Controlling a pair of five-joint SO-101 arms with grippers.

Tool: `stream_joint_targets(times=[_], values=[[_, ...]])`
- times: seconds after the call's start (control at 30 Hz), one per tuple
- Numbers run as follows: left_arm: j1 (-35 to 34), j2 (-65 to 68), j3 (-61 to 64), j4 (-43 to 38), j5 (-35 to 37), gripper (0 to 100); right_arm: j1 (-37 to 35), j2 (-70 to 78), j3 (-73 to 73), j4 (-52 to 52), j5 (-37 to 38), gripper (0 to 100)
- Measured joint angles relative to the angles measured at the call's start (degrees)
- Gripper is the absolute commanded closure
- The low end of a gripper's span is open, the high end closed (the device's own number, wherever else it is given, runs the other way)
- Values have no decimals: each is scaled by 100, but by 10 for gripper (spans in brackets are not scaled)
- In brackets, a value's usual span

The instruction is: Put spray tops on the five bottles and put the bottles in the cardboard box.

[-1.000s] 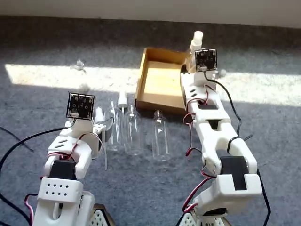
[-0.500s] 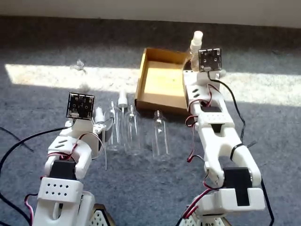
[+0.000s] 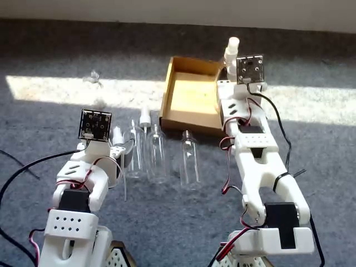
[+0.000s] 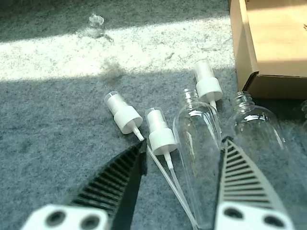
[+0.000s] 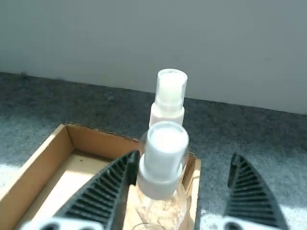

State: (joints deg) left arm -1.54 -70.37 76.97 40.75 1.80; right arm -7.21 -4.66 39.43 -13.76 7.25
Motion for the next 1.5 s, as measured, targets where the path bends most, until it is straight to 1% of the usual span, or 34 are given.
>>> stream_joint_targets(times=[0.13,0.23,0.57,0.67,0.73,0.87,0.93,1.07,1.2,1.3,1.5], values=[[0,0,0,0,0,766,0,-35,0,0,0,748],[0,0,0,0,0,766,0,-343,9,35,0,748],[0,0,0,0,0,766,0,-2224,9,1705,0,749],[0,0,0,0,0,766,-9,-2787,9,2418,0,749],[0,0,0,0,0,766,-149,-3103,9,3042,0,749],[0,0,0,0,0,766,-642,-3560,9,4281,0,749],[-132,0,0,0,0,766,-941,-3727,9,4897,0,749],[-492,0,0,-18,0,766,-1785,-3824,9,6277,0,749],[-624,0,0,-176,0,766,-2673,-3754,9,7007,-53,749],[-624,0,0,-176,0,766,-2778,-3341,9,7200,-475,749],[-624,0,0,-176,0,766,-2470,-2189,-70,7349,-1073,749]])
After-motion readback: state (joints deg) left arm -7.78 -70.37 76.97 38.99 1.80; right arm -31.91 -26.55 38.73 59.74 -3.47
